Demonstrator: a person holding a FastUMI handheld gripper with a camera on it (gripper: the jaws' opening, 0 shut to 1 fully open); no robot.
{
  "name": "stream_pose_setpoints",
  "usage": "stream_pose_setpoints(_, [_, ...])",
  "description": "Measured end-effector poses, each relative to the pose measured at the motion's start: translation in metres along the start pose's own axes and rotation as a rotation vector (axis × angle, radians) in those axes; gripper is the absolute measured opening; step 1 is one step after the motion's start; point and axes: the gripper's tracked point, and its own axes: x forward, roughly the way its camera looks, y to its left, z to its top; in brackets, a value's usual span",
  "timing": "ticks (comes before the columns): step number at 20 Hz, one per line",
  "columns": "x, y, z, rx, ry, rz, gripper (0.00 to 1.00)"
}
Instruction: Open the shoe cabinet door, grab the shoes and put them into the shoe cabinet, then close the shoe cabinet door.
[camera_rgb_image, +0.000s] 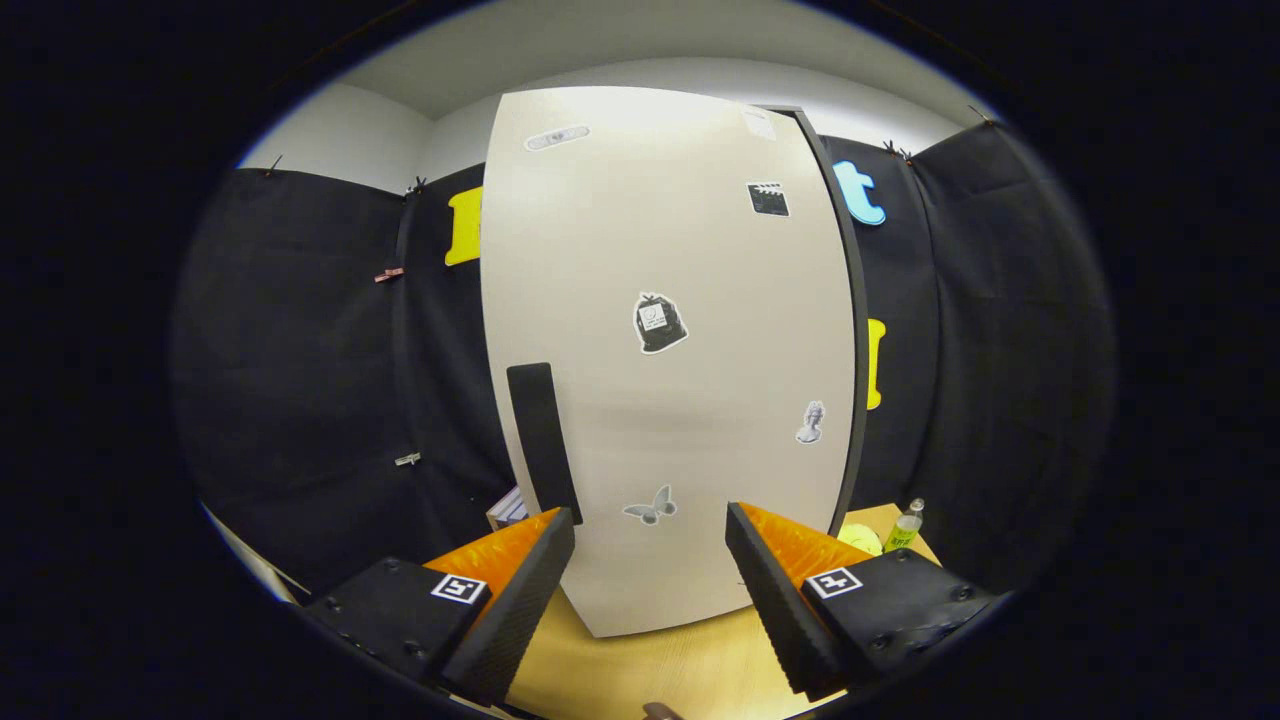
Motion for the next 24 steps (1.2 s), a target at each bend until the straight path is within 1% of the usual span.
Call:
stream_pose_setpoints(8, [0.005,0.006,0.004,-0.035,-0.015,-0.018,1.0])
stream_pose_setpoints(13, [0.008,0.003,0.012,-0.028,-0.045,-0.036,1.0])
stream_pose_setpoints(20, [0.028,-0.009,0.011,-0.028,-0.032,-0.09,1.0])
stream_pose_setpoints(24, [0.033,-0.008,0.016,-0.048,-0.047,-0.091,1.0])
